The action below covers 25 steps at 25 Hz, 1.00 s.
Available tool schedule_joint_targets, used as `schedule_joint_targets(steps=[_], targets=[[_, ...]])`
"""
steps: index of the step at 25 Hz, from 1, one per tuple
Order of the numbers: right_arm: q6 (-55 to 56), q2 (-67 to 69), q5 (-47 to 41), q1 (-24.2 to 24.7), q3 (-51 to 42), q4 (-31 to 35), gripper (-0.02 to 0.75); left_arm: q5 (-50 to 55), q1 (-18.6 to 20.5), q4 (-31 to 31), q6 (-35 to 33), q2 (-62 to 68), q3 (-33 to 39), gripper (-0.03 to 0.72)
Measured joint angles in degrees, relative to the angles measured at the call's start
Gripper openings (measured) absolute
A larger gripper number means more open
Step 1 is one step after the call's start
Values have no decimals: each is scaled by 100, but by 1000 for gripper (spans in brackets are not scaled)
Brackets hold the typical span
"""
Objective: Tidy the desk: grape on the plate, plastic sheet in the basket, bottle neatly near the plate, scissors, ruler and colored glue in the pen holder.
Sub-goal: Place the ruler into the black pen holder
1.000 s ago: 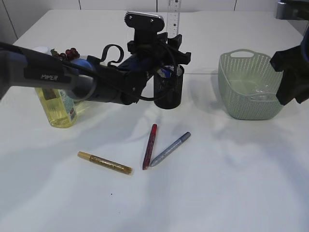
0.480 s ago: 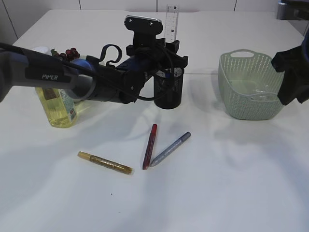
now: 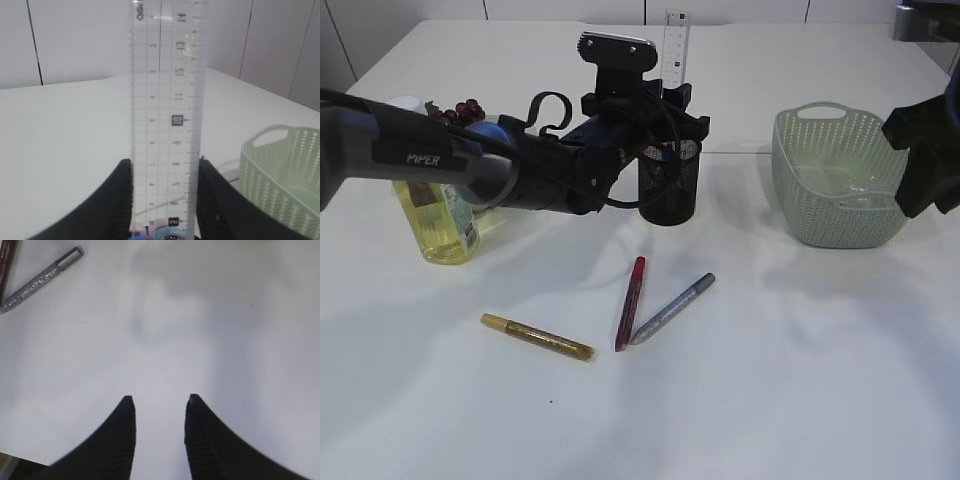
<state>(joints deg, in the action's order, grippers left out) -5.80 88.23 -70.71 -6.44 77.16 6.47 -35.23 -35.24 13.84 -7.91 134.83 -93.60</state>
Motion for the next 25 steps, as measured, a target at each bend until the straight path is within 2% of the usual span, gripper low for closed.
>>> schedule_joint_targets(steps=[25], targets=[[-13, 0, 13, 0, 0, 0, 280, 0, 0, 0, 13, 0, 0, 285]])
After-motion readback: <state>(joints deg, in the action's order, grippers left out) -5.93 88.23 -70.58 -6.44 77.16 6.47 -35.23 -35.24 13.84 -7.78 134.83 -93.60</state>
